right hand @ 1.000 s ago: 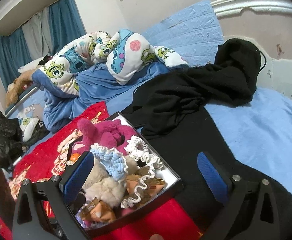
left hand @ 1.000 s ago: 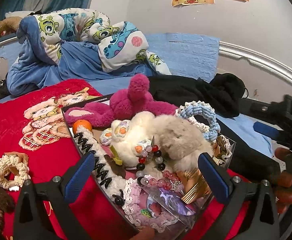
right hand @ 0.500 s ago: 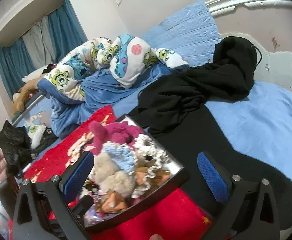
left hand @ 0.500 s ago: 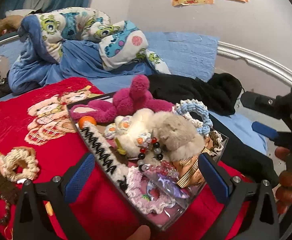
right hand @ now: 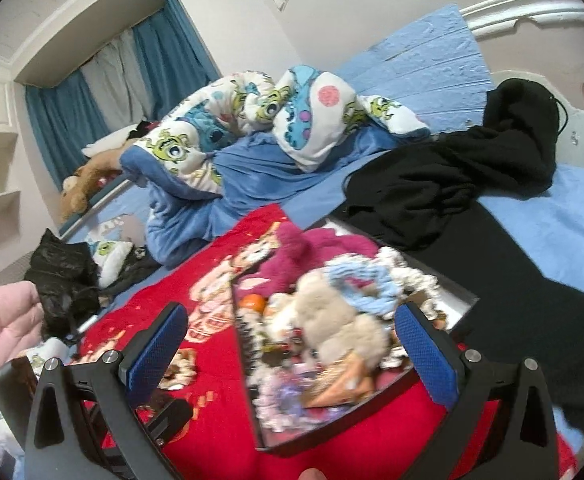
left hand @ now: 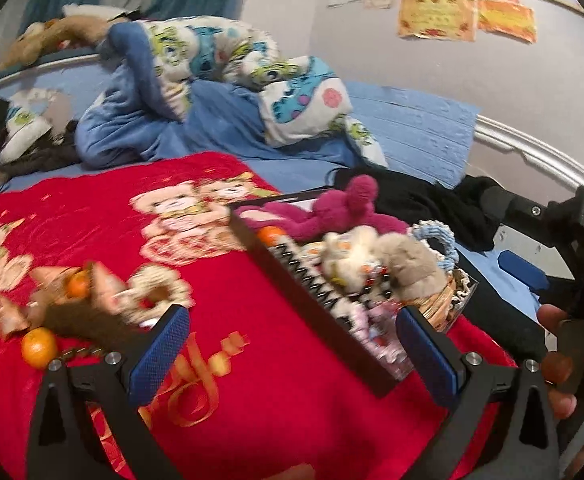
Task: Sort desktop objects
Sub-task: 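Withdraw both tools from the box back toward the blanket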
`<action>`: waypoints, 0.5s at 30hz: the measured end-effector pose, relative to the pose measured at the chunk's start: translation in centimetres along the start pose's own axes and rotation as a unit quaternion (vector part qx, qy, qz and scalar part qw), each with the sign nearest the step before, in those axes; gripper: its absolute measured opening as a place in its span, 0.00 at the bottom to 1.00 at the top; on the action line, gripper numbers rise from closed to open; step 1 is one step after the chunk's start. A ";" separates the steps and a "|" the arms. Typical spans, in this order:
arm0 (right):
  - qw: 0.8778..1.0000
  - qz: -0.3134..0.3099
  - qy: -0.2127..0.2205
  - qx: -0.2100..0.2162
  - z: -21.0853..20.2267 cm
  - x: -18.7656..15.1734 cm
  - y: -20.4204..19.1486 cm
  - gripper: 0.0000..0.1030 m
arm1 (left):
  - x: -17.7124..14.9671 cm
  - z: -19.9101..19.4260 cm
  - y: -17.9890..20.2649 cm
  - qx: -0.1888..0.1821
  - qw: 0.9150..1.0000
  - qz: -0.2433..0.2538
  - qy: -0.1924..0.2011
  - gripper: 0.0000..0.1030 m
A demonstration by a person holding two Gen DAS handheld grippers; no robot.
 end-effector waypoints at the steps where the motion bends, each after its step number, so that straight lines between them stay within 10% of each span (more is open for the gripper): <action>1: 1.000 0.002 0.002 0.004 -0.1 -0.1 -0.4 1.00 | 0.1 -0.9 -0.9 0.010 1.000 -0.001 0.002 1.00; 15: 0.996 -0.079 0.026 -0.016 -1.5 -2.4 -5.4 1.00 | 1.3 -6.3 -4.7 0.069 0.995 0.043 0.063 1.00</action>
Point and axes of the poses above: each gripper's, at about its wrist camera, not at the fingertips, and z roughly the way its jaws point, y to its right, x to its top, the point moved 6 cm from there along z, roughly the way its jaws point, and after that the axes turned 7 degrees about y, right-handed, at the moved point
